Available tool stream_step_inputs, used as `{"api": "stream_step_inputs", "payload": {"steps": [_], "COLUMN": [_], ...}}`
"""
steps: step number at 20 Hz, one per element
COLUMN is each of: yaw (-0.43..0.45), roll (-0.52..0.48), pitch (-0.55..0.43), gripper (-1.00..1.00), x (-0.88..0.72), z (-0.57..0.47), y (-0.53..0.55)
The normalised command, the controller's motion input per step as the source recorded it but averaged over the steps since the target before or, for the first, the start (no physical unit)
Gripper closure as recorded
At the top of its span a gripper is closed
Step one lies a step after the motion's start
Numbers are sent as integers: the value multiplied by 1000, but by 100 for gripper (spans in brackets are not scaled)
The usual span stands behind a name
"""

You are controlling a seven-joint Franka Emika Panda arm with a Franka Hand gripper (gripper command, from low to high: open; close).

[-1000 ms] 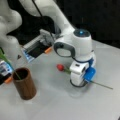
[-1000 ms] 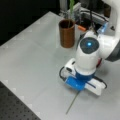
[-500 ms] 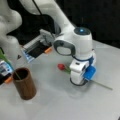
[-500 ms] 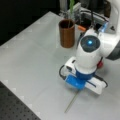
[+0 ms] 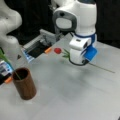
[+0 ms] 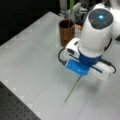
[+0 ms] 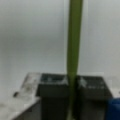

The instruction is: Flower insertion into a vase

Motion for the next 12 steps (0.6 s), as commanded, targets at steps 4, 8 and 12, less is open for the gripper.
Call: {"api": "stream_step_inputs", "payload": {"steps": [4, 8, 12], "yaw": [-63, -73, -98], "roll": [155, 205, 246], "pitch": [53, 43, 27], "gripper": [100, 100, 100], "x": [-56, -226, -347], "z": [447, 561, 481], "y": [-223, -300, -309]}}
